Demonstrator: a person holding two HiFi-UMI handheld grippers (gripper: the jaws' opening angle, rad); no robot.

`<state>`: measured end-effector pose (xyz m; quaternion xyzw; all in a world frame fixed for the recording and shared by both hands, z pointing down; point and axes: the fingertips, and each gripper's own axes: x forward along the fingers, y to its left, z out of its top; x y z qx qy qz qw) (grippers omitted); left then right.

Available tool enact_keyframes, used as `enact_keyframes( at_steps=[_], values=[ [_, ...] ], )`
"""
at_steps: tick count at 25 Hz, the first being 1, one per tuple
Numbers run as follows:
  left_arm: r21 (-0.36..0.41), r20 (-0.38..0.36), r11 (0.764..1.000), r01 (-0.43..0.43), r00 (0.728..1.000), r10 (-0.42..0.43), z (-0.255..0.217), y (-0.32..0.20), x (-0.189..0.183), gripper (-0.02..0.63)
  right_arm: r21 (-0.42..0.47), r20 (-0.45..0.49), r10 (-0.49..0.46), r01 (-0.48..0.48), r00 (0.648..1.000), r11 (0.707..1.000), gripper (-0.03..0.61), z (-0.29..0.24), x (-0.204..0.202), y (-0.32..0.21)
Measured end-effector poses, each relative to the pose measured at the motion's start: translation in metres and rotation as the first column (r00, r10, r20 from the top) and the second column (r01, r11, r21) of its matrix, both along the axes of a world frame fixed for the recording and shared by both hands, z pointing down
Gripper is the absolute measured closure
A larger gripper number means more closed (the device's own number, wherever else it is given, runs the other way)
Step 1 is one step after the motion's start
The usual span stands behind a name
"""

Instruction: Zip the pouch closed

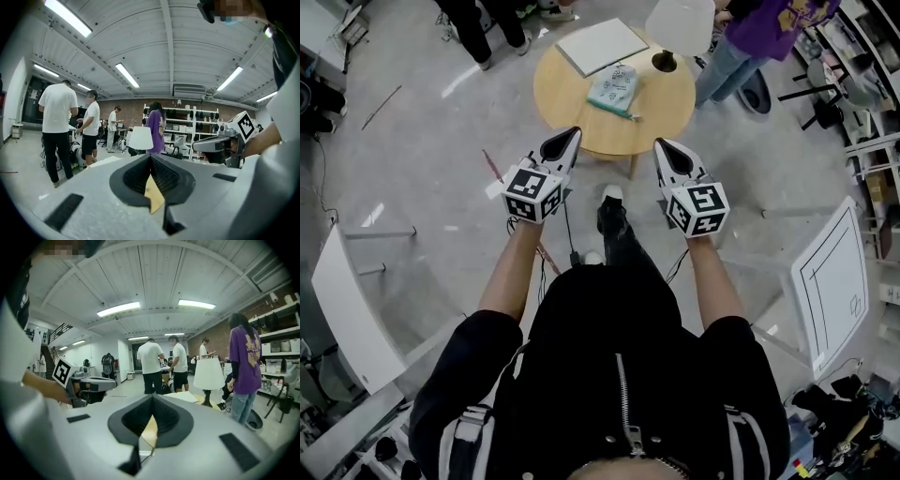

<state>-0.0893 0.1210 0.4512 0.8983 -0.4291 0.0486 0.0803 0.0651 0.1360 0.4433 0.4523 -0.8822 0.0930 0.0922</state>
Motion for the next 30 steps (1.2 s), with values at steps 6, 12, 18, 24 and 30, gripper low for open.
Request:
enact_keyframes(
  at_steps=[6, 12, 18, 24, 30],
  values=[
    [-0.018, 0.016, 1.0, -0.01, 1.0, 0.011, 0.01, -0.064, 0.001, 0.615, -0.009, -0.009, -0.004, 0.004, 1.0, 1.0, 0.574, 0.018, -0.002, -0.065],
    [-0.035, 0.016, 0.999, 0.001, 1.0, -0.001, 0.011, -0.146, -0.003, 0.615, -0.009, -0.01, -0.027, 0.027, 1.0, 1.0, 0.574, 0.02, -0.008, -0.151],
    [-0.054, 0.022, 0.999, 0.009, 1.0, -0.008, 0.012, -0.228, 0.001, 0.615, -0.018, -0.014, -0.073, 0.072, 0.997, 0.997, 0.574, 0.023, -0.014, -0.238],
    [-0.079, 0.02, 0.997, 0.018, 1.0, -0.017, 0.022, -0.277, 0.004, 0.615, -0.033, -0.01, -0.11, 0.11, 0.994, 0.993, 0.574, 0.032, -0.024, -0.291],
    [-0.088, 0.009, 0.996, 0.003, 1.0, -0.002, 0.026, -0.303, 0.006, 0.615, -0.037, -0.011, -0.116, 0.115, 0.993, 0.993, 0.574, 0.038, -0.028, -0.314]
  ],
)
